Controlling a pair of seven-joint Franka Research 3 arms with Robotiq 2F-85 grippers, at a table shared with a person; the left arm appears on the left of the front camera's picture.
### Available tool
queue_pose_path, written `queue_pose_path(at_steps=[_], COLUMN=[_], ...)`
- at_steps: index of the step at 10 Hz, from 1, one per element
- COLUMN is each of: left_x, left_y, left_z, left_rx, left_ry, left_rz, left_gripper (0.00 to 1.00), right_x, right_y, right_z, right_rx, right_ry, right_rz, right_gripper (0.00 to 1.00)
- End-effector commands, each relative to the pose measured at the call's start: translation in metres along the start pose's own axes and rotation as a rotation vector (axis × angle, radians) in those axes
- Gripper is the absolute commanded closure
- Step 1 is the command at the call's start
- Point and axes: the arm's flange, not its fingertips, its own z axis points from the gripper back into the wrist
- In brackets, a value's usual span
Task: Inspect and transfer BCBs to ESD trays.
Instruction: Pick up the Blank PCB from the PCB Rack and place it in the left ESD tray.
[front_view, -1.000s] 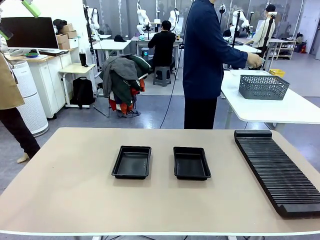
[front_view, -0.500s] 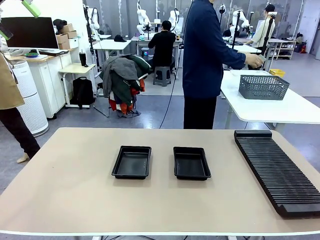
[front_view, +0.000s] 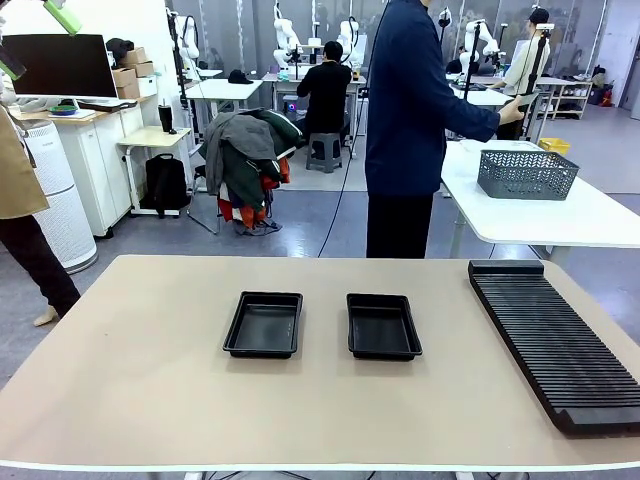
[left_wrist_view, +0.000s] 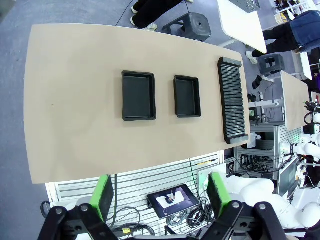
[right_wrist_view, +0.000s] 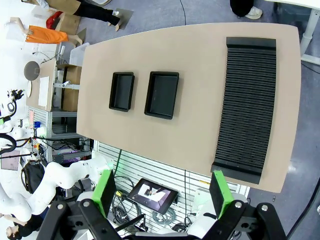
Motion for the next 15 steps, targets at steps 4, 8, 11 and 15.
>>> queue_pose_path(at_steps=[4, 8, 11, 15], left_x=[-0.0007, -0.0007, -0.0007, -0.0007], left_y=[0.0007, 0.0007, 0.0007, 0.0007], left_z=[-0.0011, -0.0011, -0.0011, -0.0011], left_rx=[-0.003, -0.003, -0.003, -0.003], left_ry=[-0.004, -0.004, -0.004, -0.004], left_rz=[0.002, 0.002, 0.002, 0.002], left_gripper=[0.0, 0.0, 0.0, 0.0], right_x=[-0.0003, -0.0003, -0.0003, -0.0003], right_y=[-0.0006, -0.0006, -0.0006, -0.0006], right_z=[0.0005, 0.0005, 0.0005, 0.0005], right_rx=[0.004, 0.004, 0.004, 0.004], right_ry=[-0.001, -0.001, -0.001, -0.001], right_rz=[-0.001, -0.001, -0.001, -0.001], right_gripper=[0.0, 0.0, 0.0, 0.0])
